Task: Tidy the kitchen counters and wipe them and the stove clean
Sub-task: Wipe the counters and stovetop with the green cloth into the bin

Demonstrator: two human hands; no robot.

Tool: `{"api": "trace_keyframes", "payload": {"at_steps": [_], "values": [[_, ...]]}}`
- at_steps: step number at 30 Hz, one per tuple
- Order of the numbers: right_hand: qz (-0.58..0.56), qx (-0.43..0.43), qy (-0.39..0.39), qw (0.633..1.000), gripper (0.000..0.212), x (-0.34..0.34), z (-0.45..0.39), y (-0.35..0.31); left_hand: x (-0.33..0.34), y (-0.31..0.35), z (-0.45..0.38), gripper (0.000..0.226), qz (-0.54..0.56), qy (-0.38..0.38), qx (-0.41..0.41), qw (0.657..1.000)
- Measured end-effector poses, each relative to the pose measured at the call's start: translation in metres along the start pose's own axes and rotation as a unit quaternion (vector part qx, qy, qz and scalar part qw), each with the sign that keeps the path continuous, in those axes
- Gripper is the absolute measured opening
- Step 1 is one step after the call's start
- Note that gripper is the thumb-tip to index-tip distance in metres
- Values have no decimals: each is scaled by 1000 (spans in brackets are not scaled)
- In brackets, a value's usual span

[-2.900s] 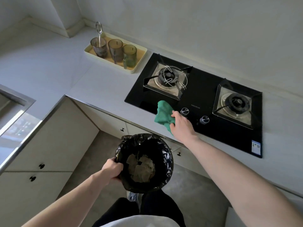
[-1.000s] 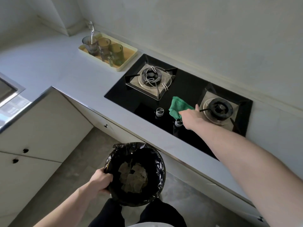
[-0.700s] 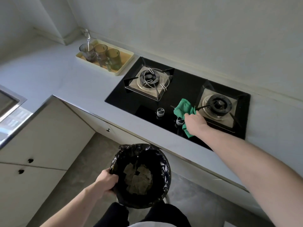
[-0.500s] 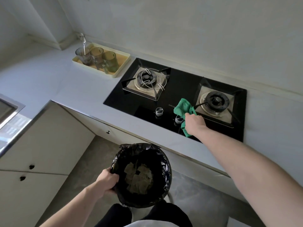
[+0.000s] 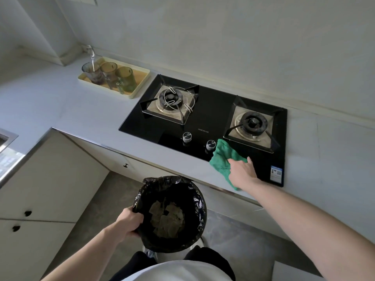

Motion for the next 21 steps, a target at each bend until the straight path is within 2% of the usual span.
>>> {"api": "trace_keyframes", "payload": {"at_steps": [2, 5, 10, 13, 18, 21], "values": [[-57, 14, 15, 998, 38, -3, 8, 5, 3, -1, 3, 26, 3, -2, -2, 1000], [-163, 51, 79, 982, 37, -21, 12, 10, 6, -1, 5, 24, 9, -8, -3, 1000], [-230, 36, 162, 959, 35, -58, -22, 6, 12, -4, 4, 23, 10, -3, -9, 1000], [-215, 12, 143, 966, 41, -76, -48, -5, 13, -8, 4, 24, 21, -1, -11, 1000], [-164, 5, 15, 986, 38, -64, -67, -16, 11, -16, 1, 24, 38, 8, -19, 999], [-171, 25, 9, 985, 42, -44, -56, -14, 11, -16, 1, 24, 41, 12, -15, 999]]}}
Point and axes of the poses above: each hand's wrist, its own z-axis away from the middle knuckle, its own x-axis out of the palm, y = z × x, the point moved 3 cm from there along -z, towards the middle knuckle, and after that the axes turned 8 degrees about -x, right-handed, at the moved point
